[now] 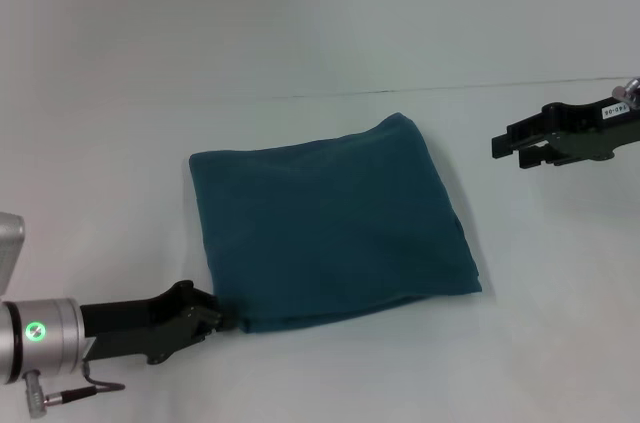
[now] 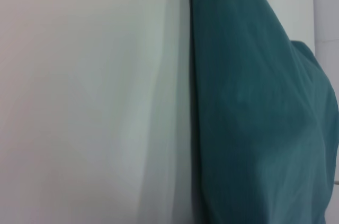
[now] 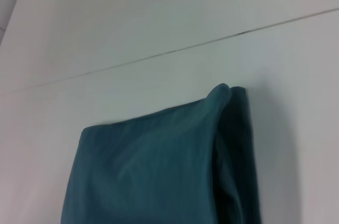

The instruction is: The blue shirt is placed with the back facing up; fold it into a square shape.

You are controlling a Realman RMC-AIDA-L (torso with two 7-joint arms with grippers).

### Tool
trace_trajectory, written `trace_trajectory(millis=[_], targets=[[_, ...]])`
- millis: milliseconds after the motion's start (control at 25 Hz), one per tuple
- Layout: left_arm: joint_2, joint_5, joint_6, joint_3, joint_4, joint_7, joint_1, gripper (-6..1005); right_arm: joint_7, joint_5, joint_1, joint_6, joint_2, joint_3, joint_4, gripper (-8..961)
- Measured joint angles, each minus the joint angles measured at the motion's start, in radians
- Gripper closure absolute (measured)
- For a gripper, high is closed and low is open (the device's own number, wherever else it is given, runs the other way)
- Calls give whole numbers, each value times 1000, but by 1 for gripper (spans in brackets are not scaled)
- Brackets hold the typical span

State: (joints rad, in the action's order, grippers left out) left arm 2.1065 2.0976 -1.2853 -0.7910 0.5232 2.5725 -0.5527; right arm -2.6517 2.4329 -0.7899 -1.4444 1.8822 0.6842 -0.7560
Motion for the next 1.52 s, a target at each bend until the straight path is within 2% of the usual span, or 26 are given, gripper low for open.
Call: trace_trajectory(millis=[320, 480, 720, 800, 920, 1000, 1320, 1520], targets=[[-3, 1, -8, 18, 0, -10, 0, 968, 2, 0, 0, 1, 0, 0, 0, 384], [-9, 1, -63, 65, 60, -41, 36, 948, 9, 1, 0, 2, 1, 2, 2, 370], [-29, 18, -160, 186, 122, -33, 81, 776, 15, 2, 1, 1, 2, 7, 4, 350], [-33, 32, -198, 221, 159, -50, 94, 683, 20, 2, 0, 0, 2, 7, 4, 343], [-28, 16, -275, 248, 216, -181, 107, 543, 88, -5, -4, -17, 4, 6, 0, 333], [-22, -5, -344, 255, 244, -312, 110, 500, 155, -14, -9, -40, 10, 10, -1, 327], [-40, 14, -502, 220, 285, -522, 74, 330, 450, -51, -10, -140, 60, 43, -10, 305], [-21, 29, -522, 145, 330, -689, 76, 287, 617, -44, 6, -163, 116, 85, -12, 297]])
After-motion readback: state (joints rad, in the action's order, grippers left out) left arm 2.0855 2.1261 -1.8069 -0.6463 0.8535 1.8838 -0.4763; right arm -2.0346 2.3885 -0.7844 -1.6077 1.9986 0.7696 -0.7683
